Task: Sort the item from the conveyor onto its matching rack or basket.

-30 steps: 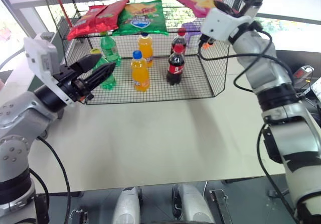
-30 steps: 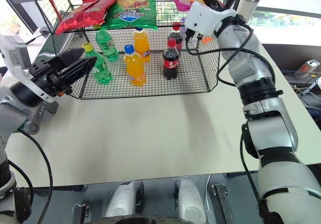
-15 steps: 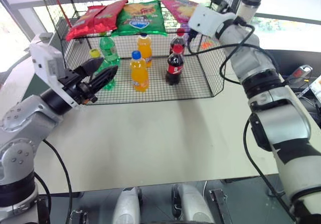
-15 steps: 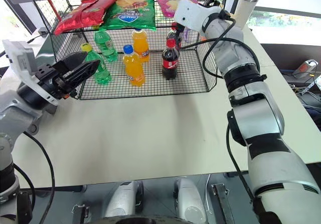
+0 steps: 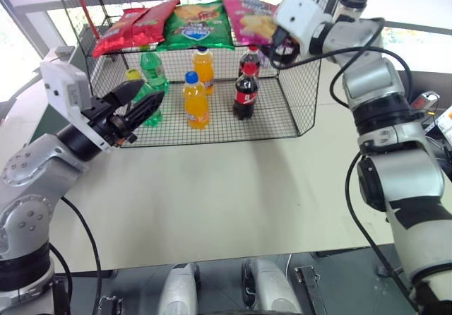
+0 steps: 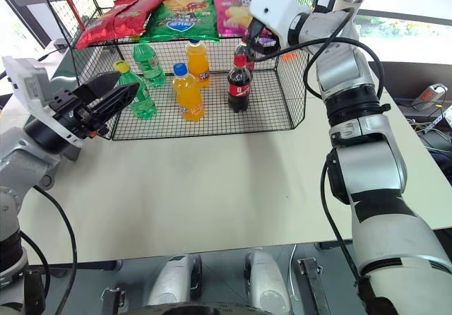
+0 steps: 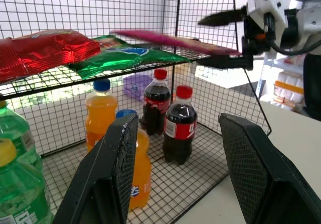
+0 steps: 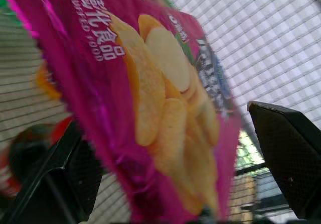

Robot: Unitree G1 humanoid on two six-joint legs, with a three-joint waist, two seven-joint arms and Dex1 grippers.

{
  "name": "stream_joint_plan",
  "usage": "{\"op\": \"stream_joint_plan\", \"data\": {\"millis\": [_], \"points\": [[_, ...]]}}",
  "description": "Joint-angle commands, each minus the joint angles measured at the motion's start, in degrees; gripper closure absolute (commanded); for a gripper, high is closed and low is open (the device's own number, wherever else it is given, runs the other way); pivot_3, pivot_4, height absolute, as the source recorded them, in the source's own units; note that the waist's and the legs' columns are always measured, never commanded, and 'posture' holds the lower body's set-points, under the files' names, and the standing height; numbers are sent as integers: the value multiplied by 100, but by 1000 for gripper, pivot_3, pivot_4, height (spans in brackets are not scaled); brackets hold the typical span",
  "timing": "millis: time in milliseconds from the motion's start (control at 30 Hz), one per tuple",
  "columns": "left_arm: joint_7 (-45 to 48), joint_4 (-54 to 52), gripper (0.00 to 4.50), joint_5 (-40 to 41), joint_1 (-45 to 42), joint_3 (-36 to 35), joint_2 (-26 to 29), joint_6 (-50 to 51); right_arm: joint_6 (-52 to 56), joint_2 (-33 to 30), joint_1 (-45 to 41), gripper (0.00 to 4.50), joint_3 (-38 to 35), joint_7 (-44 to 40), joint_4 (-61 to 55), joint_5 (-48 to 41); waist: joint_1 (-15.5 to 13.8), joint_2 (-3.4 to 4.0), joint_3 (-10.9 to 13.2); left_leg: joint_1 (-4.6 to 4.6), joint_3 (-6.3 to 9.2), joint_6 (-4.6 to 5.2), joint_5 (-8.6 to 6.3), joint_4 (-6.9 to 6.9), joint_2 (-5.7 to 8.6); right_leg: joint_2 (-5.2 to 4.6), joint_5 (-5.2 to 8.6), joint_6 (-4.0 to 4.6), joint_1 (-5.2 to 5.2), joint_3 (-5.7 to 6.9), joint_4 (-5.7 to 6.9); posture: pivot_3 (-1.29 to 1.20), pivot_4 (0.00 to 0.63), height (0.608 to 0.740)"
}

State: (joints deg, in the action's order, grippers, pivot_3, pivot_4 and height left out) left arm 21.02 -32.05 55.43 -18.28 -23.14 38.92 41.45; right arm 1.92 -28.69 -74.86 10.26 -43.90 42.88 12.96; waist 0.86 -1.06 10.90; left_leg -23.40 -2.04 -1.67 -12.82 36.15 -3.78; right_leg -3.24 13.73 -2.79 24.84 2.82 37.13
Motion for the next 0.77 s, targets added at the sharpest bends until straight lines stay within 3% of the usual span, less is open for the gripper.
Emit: {"op": "stream_joint_plan", "data": {"millis": [33,233,400,533,667,767], "points": [[-22,-61,1858,-94,-4,13,-21,-155,106,-53,-36,50,-134,-334,-205,-272,-4,2,2,-1,0,0,0,0,0,0,0,0,1,0,0,0,150,740],[-38,-82,1858,-140,47,-8,-35,-145,213,-119,2,50,-215,-786,-457,-588,-8,3,2,-4,-1,0,0,-2,0,0,0,0,4,0,-2,0,150,740],[-103,-111,1858,-165,246,-136,-33,-144,-83,-379,529,50,-619,-690,-1652,-962,-25,2,2,-4,-1,0,0,-3,0,0,1,-1,4,1,-5,0,150,740],[32,-64,1858,-481,527,-83,229,-98,467,-390,1330,50,-1341,-552,-3259,-1814,-26,2,2,-4,-1,0,0,-3,0,-1,1,-1,3,3,-3,0,150,740],[484,-168,1858,-988,1200,91,609,-213,2177,-272,2553,50,-2415,-138,-5131,-3382,-33,0,1,-3,0,-1,0,-2,-1,-2,1,-1,3,4,-3,0,150,740],[505,-336,1858,-948,1693,-45,521,-183,2934,-150,3669,50,-2909,416,-6029,-3884,-39,1,0,-1,-1,-2,-1,-6,-1,-7,2,1,0,6,-8,0,150,740]]}}
